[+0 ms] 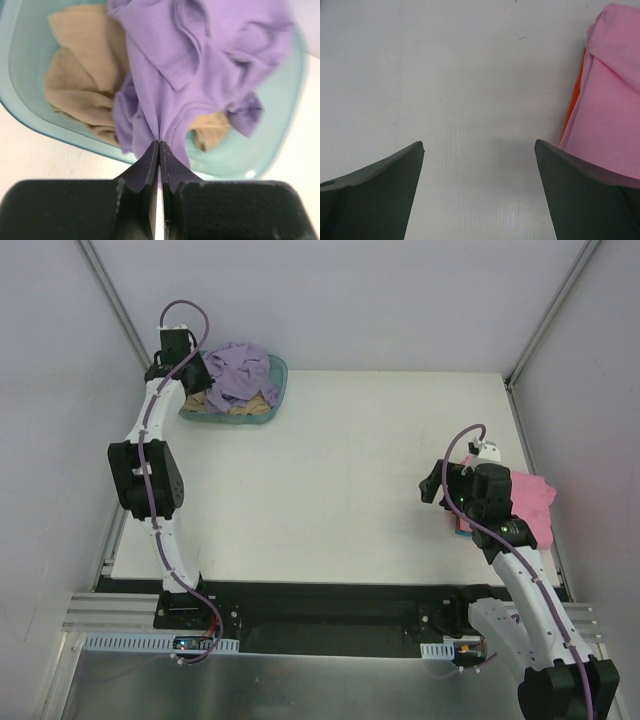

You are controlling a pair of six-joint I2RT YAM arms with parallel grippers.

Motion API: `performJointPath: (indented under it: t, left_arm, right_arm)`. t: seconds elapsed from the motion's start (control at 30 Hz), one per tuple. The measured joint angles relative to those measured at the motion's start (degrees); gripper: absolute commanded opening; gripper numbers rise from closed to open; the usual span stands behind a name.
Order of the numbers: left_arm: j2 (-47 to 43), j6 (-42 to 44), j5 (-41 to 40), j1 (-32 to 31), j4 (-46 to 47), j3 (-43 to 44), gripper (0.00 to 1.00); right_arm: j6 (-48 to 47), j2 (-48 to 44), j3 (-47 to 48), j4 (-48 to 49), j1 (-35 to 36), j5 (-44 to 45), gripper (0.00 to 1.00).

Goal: Fold and stack the t-shirts
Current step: Grab crumpled tshirt from bin with the left arm, then move the tshirt to the center of the board

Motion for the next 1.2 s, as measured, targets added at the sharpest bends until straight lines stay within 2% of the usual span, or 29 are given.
performJointPath:
  t: [0.13,0.4,0.7,0.9,1.2]
  left_arm:
    - [-10.1,0.9,0.6,-3.0,1.6,-4.4,0.00]
    - [-32.1,1.2,7.3,-9.2,5.4,-11.0,0.00]
    - [-53.9,-0.8,21.9,-16.1,10.5,-12.7,0.00]
    - [-57.8,-4.5,28.2,-18.4,13.0,-16.4,0.00]
    - [-49.3,-7.1,29.9,-28.7,12.9,-18.0,0.00]
  right_arm:
    - [0.0,-1.2,0.0,0.0,0.0,0.1,0.97]
    - [0.0,-3.7,0.0,-0.1,0.0,0.1,0.97]
    - [0.2,-5.1,-0.2,0.0,0.0,-0.9,0.97]
    - [0.2,-5.4,-0.3,0.0,0.0,-1.8,0.97]
    - [0.2,-6.3,-0.3,0.0,0.0,-3.3,0.97]
